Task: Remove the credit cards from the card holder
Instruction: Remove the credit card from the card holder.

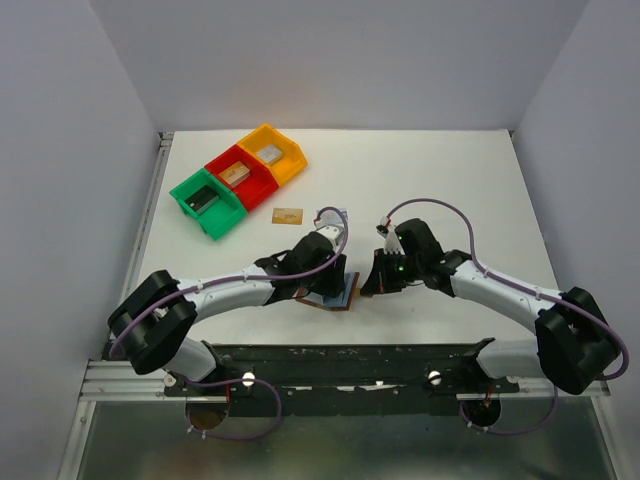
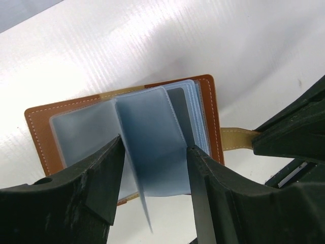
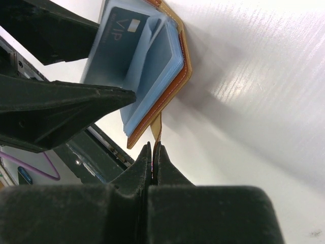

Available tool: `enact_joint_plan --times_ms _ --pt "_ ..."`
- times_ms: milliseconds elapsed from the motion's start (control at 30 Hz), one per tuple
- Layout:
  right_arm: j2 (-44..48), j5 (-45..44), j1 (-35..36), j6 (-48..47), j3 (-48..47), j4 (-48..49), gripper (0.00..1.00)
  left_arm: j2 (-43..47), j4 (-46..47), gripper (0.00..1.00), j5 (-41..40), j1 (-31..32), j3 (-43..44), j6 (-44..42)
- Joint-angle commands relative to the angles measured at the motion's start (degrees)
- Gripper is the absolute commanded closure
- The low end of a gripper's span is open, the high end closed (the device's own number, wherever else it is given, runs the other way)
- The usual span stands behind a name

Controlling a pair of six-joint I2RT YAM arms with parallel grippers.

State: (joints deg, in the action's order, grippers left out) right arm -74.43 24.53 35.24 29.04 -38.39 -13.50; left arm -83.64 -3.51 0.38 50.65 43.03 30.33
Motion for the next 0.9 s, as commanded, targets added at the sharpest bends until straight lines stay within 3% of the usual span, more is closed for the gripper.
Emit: enact_joint_plan --times_ms 0,267,433,767,800,867 --pt "0.96 0.34 0.18 -0.30 0.25 0.58 1.00 2.68 -2.03 0.36 -4.86 0.15 -0.84 0.79" --pt "0.26 -0.36 0.18 -0.47 0.25 0.58 1.00 3.92 -2.21 0.39 -5.92 0.23 -1.37 0.26" --pt "-0.27 -0.89 0.18 -0.74 0.51 0.66 1.00 3.39 -1.41 0.65 -4.69 0.23 -1.45 0.08" --pt "-0.45 -3.26 0.18 -0.91 0.78 -0.47 0.99 2.86 -1.06 0.86 -3.29 0.24 -1.01 -0.53" --pt "-0.36 -3.96 0.18 -0.74 0.77 -0.83 0.94 2.78 -1.15 0.87 -3.20 0.24 -1.01 -0.53" --pt "0.42 -5.19 0.18 -0.56 0.42 -1.62 0.74 2.69 -0.89 0.92 -2.93 0.24 -0.93 -0.53"
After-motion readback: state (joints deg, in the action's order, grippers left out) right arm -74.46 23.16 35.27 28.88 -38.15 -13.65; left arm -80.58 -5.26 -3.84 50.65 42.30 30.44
